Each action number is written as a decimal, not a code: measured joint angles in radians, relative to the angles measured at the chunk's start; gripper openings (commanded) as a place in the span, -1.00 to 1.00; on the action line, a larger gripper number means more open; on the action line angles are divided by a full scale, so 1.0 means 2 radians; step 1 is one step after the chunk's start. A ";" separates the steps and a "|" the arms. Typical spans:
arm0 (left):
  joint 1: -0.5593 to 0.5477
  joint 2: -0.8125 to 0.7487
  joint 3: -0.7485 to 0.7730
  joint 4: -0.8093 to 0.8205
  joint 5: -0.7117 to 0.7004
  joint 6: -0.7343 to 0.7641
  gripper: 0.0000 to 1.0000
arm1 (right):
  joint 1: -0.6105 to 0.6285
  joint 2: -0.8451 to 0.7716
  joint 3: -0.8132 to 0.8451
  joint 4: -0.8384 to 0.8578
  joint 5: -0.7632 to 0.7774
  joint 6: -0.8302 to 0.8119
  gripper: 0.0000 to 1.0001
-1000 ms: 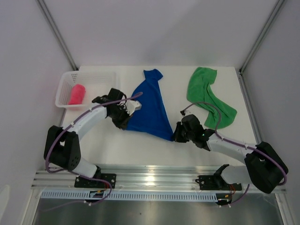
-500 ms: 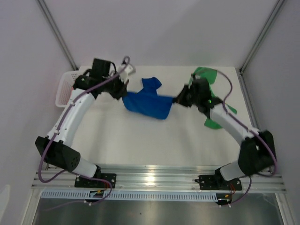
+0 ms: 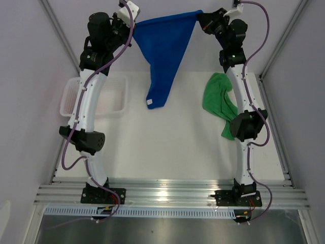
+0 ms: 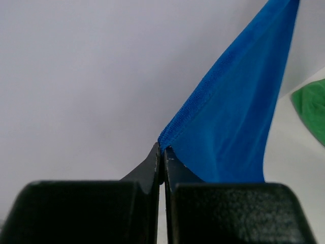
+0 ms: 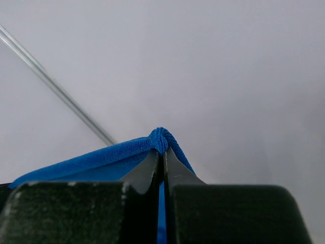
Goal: Roll the towels
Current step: Flatten the towel
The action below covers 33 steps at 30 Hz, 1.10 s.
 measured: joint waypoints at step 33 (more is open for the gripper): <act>-0.008 -0.048 0.047 0.001 0.014 0.011 -0.99 | 0.018 -0.250 -0.167 -0.106 0.027 -0.082 -1.00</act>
